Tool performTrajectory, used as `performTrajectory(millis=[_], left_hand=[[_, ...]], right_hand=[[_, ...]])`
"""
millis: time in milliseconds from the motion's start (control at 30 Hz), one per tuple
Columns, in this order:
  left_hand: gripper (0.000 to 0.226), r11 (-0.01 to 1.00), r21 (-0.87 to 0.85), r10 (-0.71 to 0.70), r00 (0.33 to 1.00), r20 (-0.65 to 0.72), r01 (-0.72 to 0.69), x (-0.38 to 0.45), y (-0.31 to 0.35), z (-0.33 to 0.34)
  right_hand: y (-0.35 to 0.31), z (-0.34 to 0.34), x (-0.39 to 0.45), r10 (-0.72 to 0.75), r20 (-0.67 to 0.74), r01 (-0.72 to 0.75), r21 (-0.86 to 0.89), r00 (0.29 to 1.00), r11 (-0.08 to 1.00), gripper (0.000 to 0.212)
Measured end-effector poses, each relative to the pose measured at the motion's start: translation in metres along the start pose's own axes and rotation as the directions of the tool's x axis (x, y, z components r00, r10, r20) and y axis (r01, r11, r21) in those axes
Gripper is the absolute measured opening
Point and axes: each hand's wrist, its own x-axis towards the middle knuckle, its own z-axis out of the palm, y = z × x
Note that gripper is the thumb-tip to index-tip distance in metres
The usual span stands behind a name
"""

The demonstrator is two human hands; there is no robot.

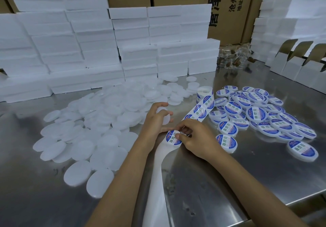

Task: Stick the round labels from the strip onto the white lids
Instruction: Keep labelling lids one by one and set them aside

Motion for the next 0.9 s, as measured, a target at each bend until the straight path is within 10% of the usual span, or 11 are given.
performTrajectory(millis=[267,767,900], left_hand=[[0.025,0.976,0.207,0.058,0.996,0.063,-0.07,0.003,-0.005,0.0],[0.02,0.873,0.474,0.109,0.993,0.044,-0.117,-0.001,0.002,-0.016],[0.019,0.979,0.206,0.023,0.996,-0.09,-0.004,0.001,0.014,-0.017]], right_hand=[[-0.009,0.001,-0.004,-0.052,-0.068,0.064,0.179,0.996,0.982,0.013],[-0.011,-0.019,0.001,0.285,-0.193,-0.056,0.732,0.939,0.679,0.021],[-0.021,-0.026,0.015,0.282,-0.155,-0.079,0.739,0.947,0.669,0.019]])
